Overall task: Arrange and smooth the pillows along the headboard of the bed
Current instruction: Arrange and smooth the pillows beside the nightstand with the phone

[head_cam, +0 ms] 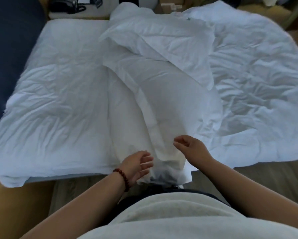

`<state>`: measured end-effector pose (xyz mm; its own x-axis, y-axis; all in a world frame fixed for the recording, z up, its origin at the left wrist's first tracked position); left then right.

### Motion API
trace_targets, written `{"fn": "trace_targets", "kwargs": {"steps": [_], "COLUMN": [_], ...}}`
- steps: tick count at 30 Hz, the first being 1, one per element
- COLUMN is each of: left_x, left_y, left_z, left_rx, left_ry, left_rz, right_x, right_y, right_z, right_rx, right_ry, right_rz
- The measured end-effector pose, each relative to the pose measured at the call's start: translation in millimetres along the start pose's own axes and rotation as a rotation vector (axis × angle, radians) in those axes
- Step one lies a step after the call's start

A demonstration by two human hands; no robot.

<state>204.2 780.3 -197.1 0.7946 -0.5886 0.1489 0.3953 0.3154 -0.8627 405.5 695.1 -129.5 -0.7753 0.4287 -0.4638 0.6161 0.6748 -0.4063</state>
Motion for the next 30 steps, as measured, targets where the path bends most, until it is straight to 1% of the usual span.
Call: {"fn": "trace_targets", "kwargs": {"steps": [2,6,12,15,17,18,19,21,22,25,26,28,30], "left_x": [46.1,94.8,106.3,107.7,108.2,108.6,108.5,108.3,108.0,106.4,105.0,104.0,103.2], "left_y": [-2.6,2.1,10.6,12.2,14.9,16.3,18.9,22.2,24.2,34.1,35.8,41.1,48.9], "left_z": [44.0,119.9,198.0,233.0,257.4,269.7,284.4,304.5,314.6,345.8,357.6,378.5,394.1], "left_rx": [0.099,0.239,0.34,0.37,0.387,0.396,0.407,0.415,0.414,0.404,0.407,0.414,0.397], "left_ry": [-0.013,-0.132,-0.229,-0.237,-0.233,-0.226,-0.21,-0.205,-0.197,-0.163,-0.159,-0.144,-0.133], "left_rz": [-0.055,-0.047,0.04,0.067,0.071,0.071,0.072,0.069,0.064,0.033,0.021,-0.008,-0.025], "right_x": [-25.0,-67.8,-116.0,-146.8,-163.6,-170.3,-175.6,-180.8,-180.9,-170.1,-167.0,-163.0,-156.5], "right_y": [17.5,51.4,105.2,125.1,136.1,142.5,152.0,170.2,181.5,218.7,229.4,242.1,244.3], "right_z": [-10.4,-33.0,-70.9,-103.2,-122.4,-129.3,-136.5,-146.5,-150.8,-155.7,-157.3,-158.8,-157.4], "right_rx": [-0.051,-0.184,-0.34,-0.476,-0.588,-0.61,-0.604,-0.546,-0.488,-0.248,-0.198,-0.159,-0.171], "right_ry": [0.025,0.017,0.066,0.124,0.073,0.055,0.057,0.059,0.069,0.212,0.209,0.099,0.055], "right_rz": [0.026,0.047,0.121,0.224,0.333,0.379,0.412,0.424,0.409,0.308,0.315,0.37,0.422]}}
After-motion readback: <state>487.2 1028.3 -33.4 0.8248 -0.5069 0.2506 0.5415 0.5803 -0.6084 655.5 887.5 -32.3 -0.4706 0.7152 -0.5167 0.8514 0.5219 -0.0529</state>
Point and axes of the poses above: each hand's wrist, its own y-axis towards the middle knuckle, its own x-axis out of the palm, z = x × y, the point moved 10 cm from there along y, towards the middle knuckle, and after that the axes turned 7 degrees about y, right-handed, at the moved point
